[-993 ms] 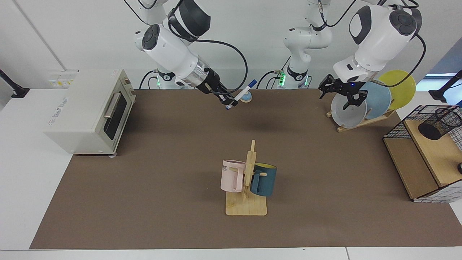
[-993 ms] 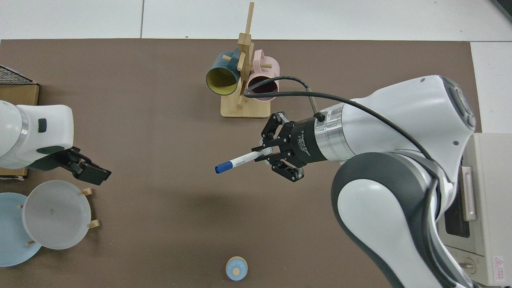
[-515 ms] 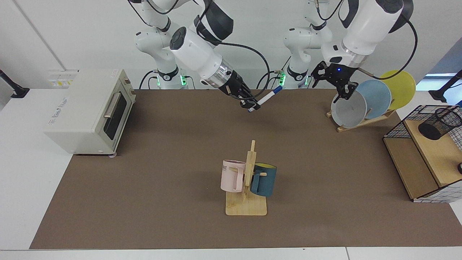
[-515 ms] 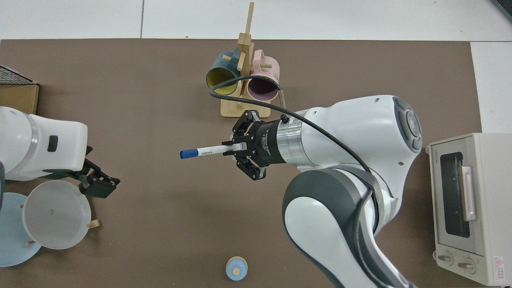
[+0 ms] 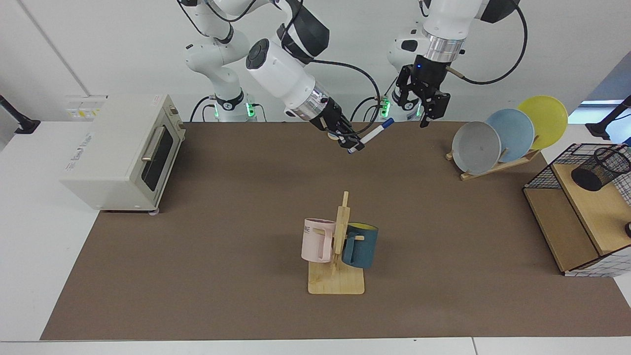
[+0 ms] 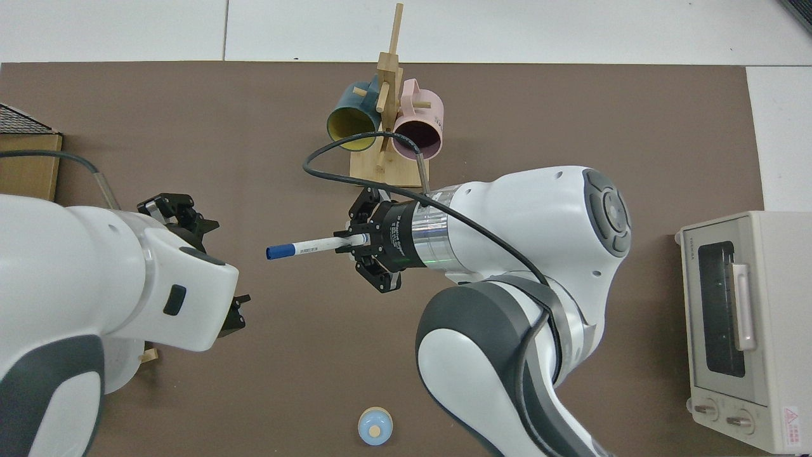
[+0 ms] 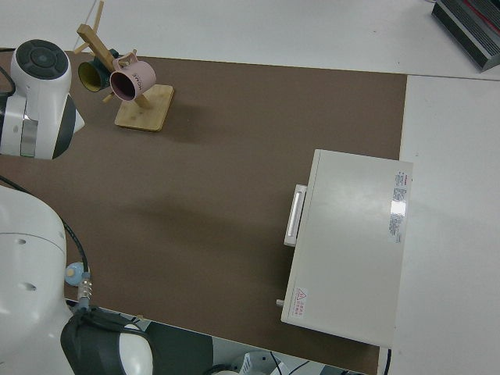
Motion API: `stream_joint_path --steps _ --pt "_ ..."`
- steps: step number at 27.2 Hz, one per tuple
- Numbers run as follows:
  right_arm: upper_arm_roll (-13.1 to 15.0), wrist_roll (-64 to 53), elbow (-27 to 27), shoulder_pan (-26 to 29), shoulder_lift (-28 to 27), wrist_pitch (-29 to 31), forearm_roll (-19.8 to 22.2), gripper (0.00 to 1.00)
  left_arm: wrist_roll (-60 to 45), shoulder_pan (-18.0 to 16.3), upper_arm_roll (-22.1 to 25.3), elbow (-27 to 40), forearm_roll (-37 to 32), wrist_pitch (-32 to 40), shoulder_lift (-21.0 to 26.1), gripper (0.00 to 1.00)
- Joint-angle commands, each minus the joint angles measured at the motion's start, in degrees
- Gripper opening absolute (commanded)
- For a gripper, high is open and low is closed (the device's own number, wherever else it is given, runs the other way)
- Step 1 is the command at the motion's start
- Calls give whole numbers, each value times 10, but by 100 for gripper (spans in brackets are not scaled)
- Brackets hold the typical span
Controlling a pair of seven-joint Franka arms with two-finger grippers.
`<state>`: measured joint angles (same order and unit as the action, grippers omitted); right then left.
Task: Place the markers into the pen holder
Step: 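Hold the marker with the right gripper while the left gripper reaches it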
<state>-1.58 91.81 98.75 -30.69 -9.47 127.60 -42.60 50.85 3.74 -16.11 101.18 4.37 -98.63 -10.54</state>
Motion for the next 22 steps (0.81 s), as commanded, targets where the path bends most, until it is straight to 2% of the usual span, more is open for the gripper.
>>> stream_joint_path --steps 1,6,12,16,19,21,22 --pt "1 -2 -9 -2 -6 10 11 0 47 4 -15 9 -19 -37 0 100" --pt "1 -3 -9 -2 -6 10 11 0 52 27 -22 12 -22 -58 6 100" --pt "1 -3 -9 -1 -6 10 11 0 72 35 -23 13 -16 -74 25 100" --pt "1 -3 -9 -1 -7 9 11 0 70 57 -23 13 -16 -75 32 100" --pt "1 -3 -9 0 -7 8 11 0 72 58 -23 11 -16 -75 33 84" --pt "1 -8 -9 0 -7 6 11 0 73 58 -23 9 -20 -75 35 70" --pt "1 -14 -9 0 -7 6 10 0 78 59 -23 9 -24 -80 35 58"
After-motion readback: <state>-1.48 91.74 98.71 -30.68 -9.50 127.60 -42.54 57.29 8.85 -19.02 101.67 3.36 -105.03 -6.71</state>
